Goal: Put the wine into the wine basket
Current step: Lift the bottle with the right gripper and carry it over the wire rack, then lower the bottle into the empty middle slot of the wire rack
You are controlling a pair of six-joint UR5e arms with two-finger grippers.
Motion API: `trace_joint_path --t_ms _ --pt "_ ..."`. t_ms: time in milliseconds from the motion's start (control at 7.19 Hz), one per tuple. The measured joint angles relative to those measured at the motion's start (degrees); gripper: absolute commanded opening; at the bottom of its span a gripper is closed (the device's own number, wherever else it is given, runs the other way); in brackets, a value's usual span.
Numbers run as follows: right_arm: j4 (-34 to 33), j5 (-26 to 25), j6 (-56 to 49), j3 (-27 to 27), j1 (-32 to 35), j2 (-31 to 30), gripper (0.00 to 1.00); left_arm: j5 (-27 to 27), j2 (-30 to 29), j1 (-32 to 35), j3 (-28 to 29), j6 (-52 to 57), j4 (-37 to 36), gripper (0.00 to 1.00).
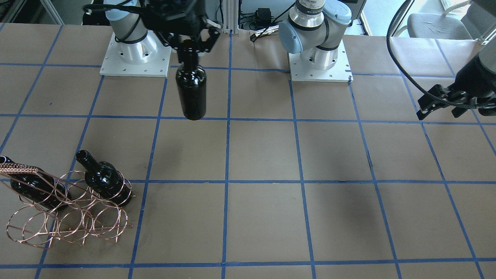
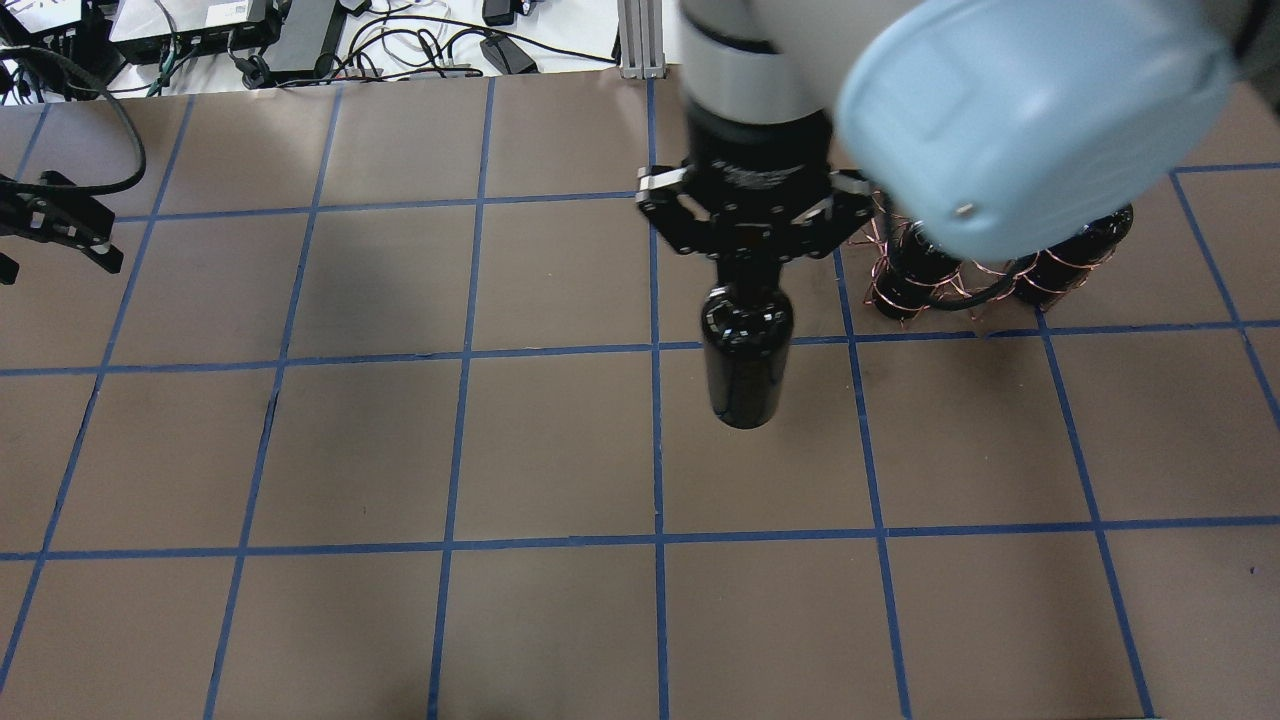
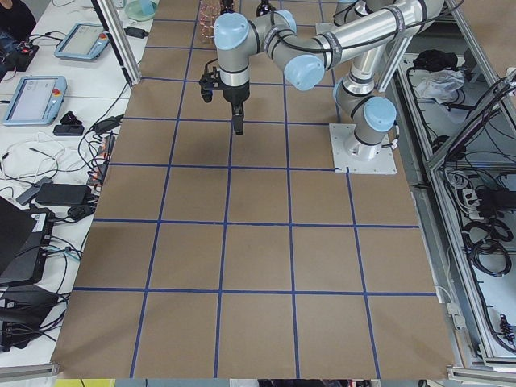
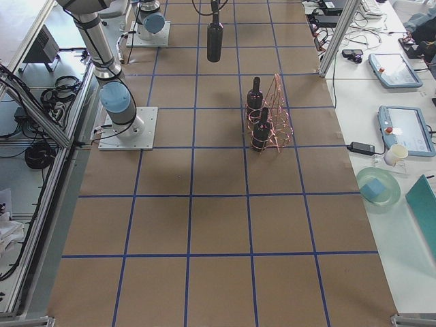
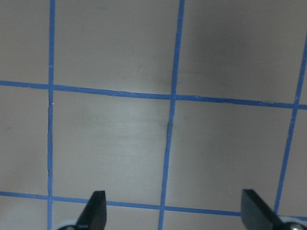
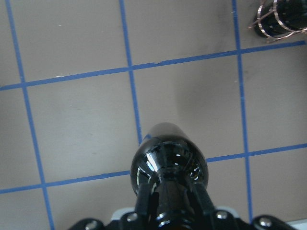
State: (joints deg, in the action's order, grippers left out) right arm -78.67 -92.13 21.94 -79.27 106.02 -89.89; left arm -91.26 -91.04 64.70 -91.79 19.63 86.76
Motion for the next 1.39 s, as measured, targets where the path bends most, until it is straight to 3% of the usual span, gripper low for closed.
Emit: trace_joint_path --t_ms 278,695,973,1390 --pt "4.66 -0.69 -17.45 0.00 -13.46 -4.16 0.00 0.30 1.02 7.50 -0.23 -7.56 0.22 1.00" --pt "4.49 -0.64 -39.08 0.00 -27.79 -5.53 0.00 3.81 1.45 11.92 -0.20 -11.13 -0.02 1.00" --pt "-0.93 -0.13 -45.04 0.30 -32.34 -2.48 0.00 5.27 2.70 13.57 -0.58 -11.61 0.44 1.00" --pt "-7.89 2.43 -45.84 0.89 -32.56 1.65 0.00 5.11 4.42 17.37 -0.93 -11.85 0.61 1.00"
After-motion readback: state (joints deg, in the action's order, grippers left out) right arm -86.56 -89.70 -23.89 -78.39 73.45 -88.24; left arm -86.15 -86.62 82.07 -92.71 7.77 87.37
